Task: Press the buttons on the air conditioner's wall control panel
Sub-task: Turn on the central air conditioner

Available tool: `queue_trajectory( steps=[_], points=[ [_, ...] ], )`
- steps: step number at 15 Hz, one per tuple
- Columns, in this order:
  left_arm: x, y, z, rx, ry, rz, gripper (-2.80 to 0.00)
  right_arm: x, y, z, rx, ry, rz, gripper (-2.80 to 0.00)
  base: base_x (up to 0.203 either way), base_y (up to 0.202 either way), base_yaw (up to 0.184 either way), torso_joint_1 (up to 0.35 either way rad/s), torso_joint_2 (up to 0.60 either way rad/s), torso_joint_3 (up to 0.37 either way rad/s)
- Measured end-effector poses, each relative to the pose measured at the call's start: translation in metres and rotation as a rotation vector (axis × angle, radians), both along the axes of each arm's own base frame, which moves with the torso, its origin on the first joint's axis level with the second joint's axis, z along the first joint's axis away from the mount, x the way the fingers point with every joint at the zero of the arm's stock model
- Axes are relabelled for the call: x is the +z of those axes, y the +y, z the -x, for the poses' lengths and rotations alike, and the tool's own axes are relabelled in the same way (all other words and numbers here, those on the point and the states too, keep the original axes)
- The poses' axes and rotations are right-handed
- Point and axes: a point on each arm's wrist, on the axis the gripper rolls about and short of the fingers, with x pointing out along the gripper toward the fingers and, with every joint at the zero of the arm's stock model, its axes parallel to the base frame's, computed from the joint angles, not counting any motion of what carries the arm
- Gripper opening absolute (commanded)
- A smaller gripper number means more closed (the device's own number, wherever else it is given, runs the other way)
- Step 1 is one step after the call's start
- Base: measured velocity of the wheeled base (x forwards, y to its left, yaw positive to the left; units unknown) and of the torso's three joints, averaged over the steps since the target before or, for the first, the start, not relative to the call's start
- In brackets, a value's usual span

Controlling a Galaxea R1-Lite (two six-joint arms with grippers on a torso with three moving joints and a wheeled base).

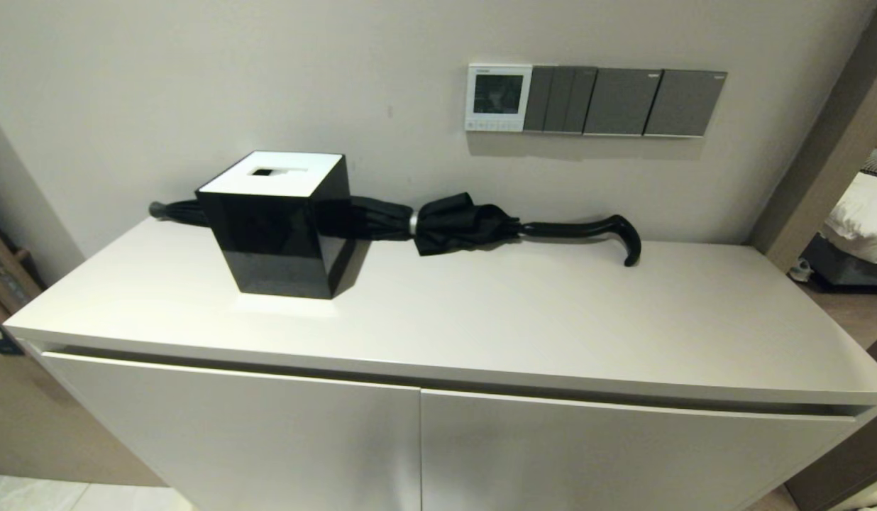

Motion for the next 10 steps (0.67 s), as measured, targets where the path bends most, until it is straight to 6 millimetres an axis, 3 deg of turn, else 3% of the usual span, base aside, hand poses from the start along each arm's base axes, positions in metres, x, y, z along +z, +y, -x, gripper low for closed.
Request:
queue_trajectory(
  steps=[10],
  points=[
    [0.0000, 0.0000, 0.0000, 0.000, 0.000, 0.000, -2.80, 0.0077, 0.0002, 0.0020, 0.008, -0.032, 0.008, -2.80, 0.000, 0.000, 0.000, 0.000, 0.00, 0.000]
  ],
)
